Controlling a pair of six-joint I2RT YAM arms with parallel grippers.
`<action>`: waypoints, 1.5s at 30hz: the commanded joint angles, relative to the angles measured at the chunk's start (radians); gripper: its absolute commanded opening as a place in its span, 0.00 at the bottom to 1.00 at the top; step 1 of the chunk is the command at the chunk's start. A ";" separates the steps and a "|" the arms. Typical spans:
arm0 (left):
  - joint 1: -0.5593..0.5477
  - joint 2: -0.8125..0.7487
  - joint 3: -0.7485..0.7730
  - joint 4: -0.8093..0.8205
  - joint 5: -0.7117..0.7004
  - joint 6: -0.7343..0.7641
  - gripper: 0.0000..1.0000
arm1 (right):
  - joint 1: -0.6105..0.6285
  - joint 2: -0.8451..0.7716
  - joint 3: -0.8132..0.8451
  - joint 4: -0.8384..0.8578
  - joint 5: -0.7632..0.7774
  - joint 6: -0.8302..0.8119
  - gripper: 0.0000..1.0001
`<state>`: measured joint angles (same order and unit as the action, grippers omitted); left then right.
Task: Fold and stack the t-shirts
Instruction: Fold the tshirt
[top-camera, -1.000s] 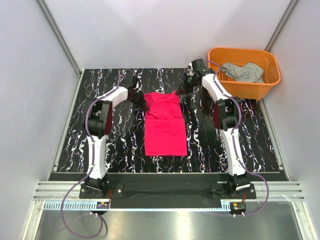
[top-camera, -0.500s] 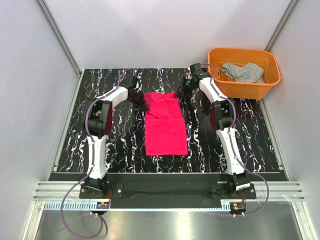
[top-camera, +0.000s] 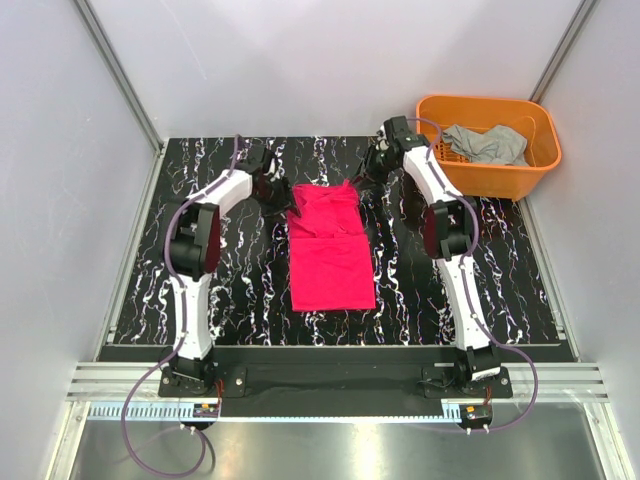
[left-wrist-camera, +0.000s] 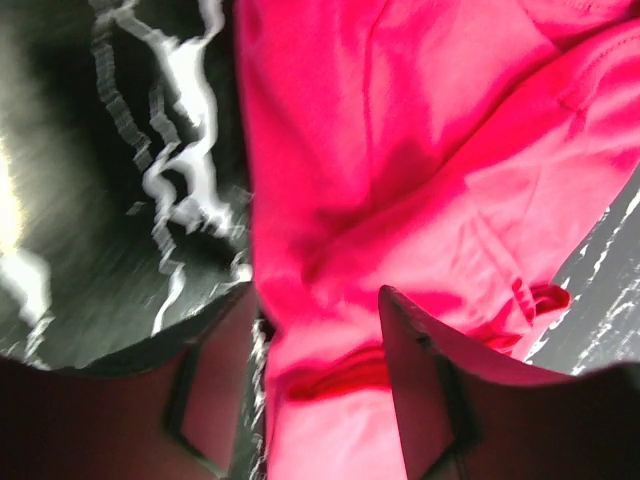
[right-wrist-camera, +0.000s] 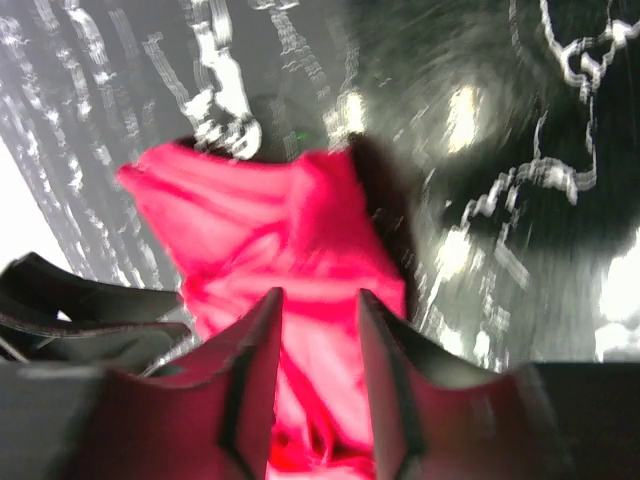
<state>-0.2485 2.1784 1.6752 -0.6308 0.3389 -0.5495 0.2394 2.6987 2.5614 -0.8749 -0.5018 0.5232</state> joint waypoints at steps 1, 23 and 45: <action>0.012 -0.153 0.009 -0.067 -0.092 0.054 0.59 | -0.003 -0.200 0.014 -0.068 0.040 -0.037 0.45; -0.208 -1.006 -1.175 0.476 -0.050 -0.844 0.73 | 0.144 -1.352 -1.781 0.589 0.040 0.474 0.72; -0.348 -0.924 -1.411 0.698 -0.164 -1.213 0.43 | 0.205 -1.346 -2.270 1.076 0.128 0.879 0.55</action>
<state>-0.5922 1.2343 0.2848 0.0704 0.2367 -1.7477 0.4221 1.2911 0.2996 0.1184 -0.4206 1.3800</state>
